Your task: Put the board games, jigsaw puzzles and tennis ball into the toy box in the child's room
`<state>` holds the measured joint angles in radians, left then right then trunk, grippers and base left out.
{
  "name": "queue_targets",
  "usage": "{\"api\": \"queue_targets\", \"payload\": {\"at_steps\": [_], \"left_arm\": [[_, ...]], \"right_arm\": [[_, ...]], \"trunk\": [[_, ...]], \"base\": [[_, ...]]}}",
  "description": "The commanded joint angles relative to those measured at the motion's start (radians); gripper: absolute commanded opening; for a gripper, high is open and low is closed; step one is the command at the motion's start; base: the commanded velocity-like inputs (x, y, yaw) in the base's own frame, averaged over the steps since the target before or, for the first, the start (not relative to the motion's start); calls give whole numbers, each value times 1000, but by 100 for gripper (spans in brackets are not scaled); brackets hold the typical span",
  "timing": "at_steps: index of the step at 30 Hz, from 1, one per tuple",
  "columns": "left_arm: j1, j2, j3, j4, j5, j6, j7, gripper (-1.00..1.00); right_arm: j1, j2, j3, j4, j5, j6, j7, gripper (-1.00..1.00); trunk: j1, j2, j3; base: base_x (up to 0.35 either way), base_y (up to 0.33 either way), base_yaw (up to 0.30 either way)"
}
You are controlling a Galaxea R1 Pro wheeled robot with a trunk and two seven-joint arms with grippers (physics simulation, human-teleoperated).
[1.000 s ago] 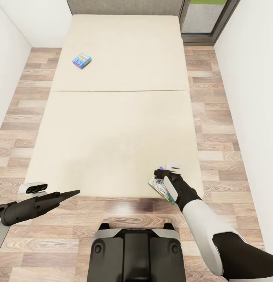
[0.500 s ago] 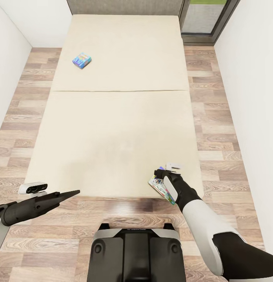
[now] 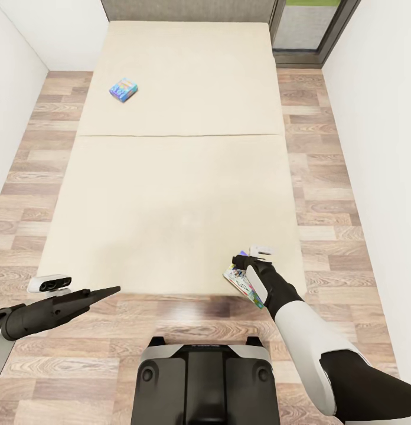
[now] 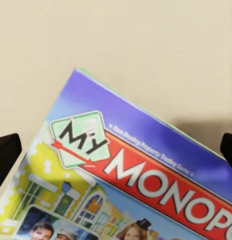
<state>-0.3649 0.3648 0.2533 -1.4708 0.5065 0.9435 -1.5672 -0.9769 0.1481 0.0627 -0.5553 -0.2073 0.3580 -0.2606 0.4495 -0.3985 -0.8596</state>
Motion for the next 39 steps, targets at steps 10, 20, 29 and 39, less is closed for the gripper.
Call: {"api": "queue_targets", "payload": {"at_steps": [10,20,29,39], "left_arm": [[0,0,0,0,0,11,-4,100],[0,-1,0,0,0,11,-4,100],[0,0,0,0,0,11,-4,100],[0,-1,0,0,0,11,-4,100]], "right_arm": [[0,-1,6,-2,-11,4,-9,100],[0,-1,6,-2,-11,4,-9,100],[0,-1,6,-2,-11,4,-9,100],[0,-1,6,-6,-11,4,-9,100]], "trunk": [[0,-1,-1],[0,-1,-1],[0,-1,-1],[0,-1,-1]], "base": [[-20,0,0],[-1,0,0],[-47,0,0],[-13,0,0]]}}
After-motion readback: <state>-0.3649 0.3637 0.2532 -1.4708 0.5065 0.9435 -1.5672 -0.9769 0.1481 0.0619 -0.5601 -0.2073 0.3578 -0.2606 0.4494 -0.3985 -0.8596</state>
